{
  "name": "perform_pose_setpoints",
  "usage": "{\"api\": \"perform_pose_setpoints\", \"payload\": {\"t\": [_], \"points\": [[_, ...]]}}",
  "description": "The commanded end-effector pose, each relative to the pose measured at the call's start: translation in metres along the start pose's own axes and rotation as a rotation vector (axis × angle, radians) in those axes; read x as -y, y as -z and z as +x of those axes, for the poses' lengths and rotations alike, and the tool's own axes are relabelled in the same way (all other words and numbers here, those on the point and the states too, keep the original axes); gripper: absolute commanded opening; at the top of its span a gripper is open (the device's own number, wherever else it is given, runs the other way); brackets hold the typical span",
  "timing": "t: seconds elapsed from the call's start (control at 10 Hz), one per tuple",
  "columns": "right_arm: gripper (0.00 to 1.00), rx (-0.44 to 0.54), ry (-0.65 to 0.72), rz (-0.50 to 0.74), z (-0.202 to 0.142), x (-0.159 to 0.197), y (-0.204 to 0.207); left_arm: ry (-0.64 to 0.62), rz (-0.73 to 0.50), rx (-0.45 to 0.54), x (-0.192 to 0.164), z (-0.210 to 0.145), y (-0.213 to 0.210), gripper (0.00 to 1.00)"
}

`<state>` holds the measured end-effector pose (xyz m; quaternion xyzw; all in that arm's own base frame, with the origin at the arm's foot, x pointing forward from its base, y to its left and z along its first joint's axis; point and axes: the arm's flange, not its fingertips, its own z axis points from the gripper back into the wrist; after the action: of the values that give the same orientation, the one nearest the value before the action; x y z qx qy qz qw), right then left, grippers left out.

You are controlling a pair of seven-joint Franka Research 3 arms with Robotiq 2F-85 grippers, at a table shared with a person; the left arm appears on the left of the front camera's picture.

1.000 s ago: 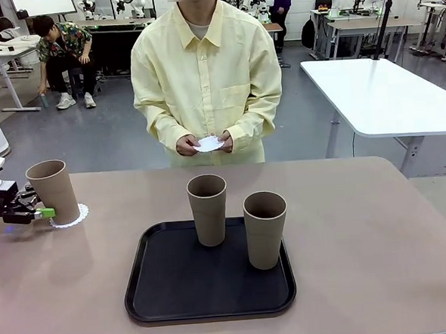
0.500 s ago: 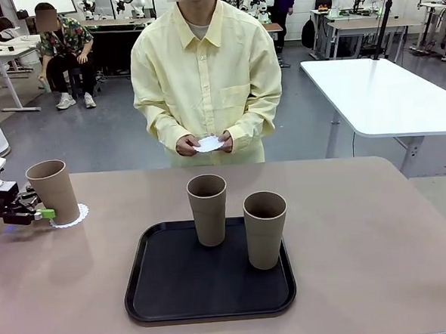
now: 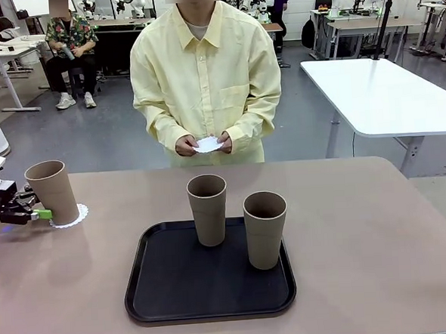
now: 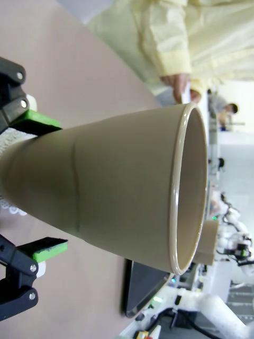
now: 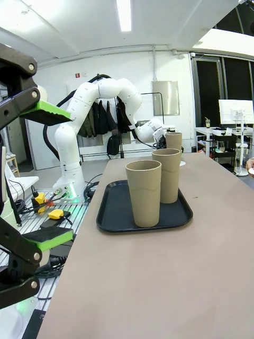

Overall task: Place coasters on the table and set cups on them.
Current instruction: Pick up one Reusable plastic cup and place it on a coaster set by the human.

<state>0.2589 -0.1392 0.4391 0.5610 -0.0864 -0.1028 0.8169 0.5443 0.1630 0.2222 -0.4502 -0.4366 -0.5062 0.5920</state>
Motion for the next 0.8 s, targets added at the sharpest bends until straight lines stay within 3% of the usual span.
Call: {"api": "perform_pose_setpoints", "payload": {"t": [0.0, 0.7], "points": [[1.00, 0.000, 0.002, 0.009, 0.0005, 0.0002, -0.0006, -0.019, -0.034, 0.000, -0.0011, 0.0035, -0.0065, 1.00], [1.00, 0.000, 0.002, 0.009, 0.0005, 0.0002, -0.0006, -0.050, -0.059, -0.049, -0.0020, 0.0029, -0.0116, 1.00]]}}
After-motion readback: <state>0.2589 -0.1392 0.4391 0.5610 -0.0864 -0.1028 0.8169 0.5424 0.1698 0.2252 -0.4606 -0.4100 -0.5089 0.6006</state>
